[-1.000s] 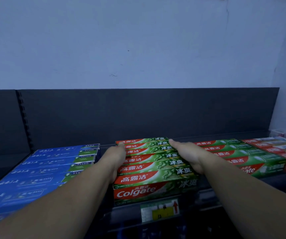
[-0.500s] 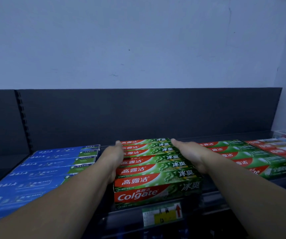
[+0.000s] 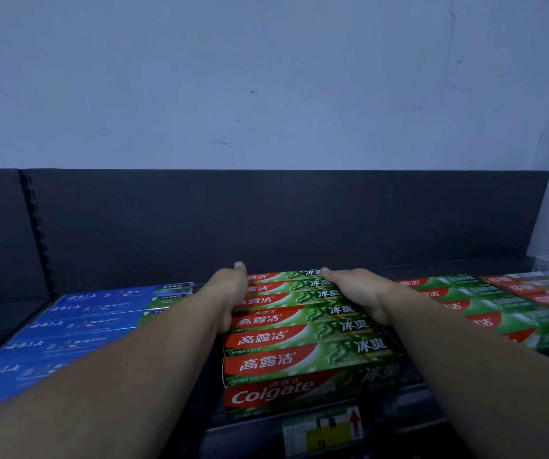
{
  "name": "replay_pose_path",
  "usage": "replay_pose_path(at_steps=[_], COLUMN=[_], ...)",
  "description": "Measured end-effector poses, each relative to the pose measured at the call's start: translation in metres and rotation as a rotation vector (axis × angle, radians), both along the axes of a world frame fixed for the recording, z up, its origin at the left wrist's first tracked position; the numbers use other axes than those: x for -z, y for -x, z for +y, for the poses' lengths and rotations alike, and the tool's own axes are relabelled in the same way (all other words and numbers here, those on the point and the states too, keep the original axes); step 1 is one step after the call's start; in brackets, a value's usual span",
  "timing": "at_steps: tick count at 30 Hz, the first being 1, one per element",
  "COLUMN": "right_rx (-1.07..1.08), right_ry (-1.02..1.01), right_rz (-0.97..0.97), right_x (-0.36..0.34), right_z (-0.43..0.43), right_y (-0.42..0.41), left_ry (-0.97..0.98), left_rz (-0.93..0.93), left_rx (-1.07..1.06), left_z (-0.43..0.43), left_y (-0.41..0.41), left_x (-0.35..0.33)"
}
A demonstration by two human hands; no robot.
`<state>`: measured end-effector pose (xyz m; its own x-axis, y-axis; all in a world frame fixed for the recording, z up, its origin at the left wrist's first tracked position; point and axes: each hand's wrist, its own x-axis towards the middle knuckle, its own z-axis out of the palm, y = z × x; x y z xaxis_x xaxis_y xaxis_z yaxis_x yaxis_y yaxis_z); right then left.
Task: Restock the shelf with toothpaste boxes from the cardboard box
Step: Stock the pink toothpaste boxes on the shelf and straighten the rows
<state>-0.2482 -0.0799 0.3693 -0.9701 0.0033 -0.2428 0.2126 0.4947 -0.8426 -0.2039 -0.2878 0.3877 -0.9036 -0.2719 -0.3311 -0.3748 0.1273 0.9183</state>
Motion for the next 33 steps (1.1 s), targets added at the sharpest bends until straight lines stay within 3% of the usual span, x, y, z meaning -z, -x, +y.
replay_pose_path(at_steps=[6, 9, 11, 15, 17, 25, 33], right_rx=[0.004, -0.121, -0.225, -0.394, -0.400, -0.246, -0.147], right_ry=[-0.135, -0.290, -0.437, -0.664, -0.720, -0.696, -0.686], right_rz=[0.202, 0.282, 0.269, 0.259, 0.258, 0.359, 0.413], right_x=[-0.009, -0.018, -0.019, -0.010, -0.008, -0.005, -0.005], right_z=[-0.004, -0.015, -0.027, -0.049, -0.051, -0.052, -0.109], right_y=[-0.021, -0.048, -0.062, -0.083, -0.091, -0.117, -0.138], left_ry=[0.021, 0.381, 0.505, 0.843, 0.957, 1.103, 0.996], left_rz=[0.085, 0.186, 0.255, 0.104, 0.100, 0.321, 0.367], left_rx=[-0.023, 0.076, 0.211, 0.479, 0.491, 0.397, 0.241], left_z=[-0.007, -0.009, -0.004, 0.004, 0.005, -0.027, -0.128], left_y=[-0.013, -0.032, -0.042, -0.066, -0.074, -0.106, -0.139], left_x=[-0.006, -0.003, 0.007, 0.020, 0.017, 0.017, -0.003])
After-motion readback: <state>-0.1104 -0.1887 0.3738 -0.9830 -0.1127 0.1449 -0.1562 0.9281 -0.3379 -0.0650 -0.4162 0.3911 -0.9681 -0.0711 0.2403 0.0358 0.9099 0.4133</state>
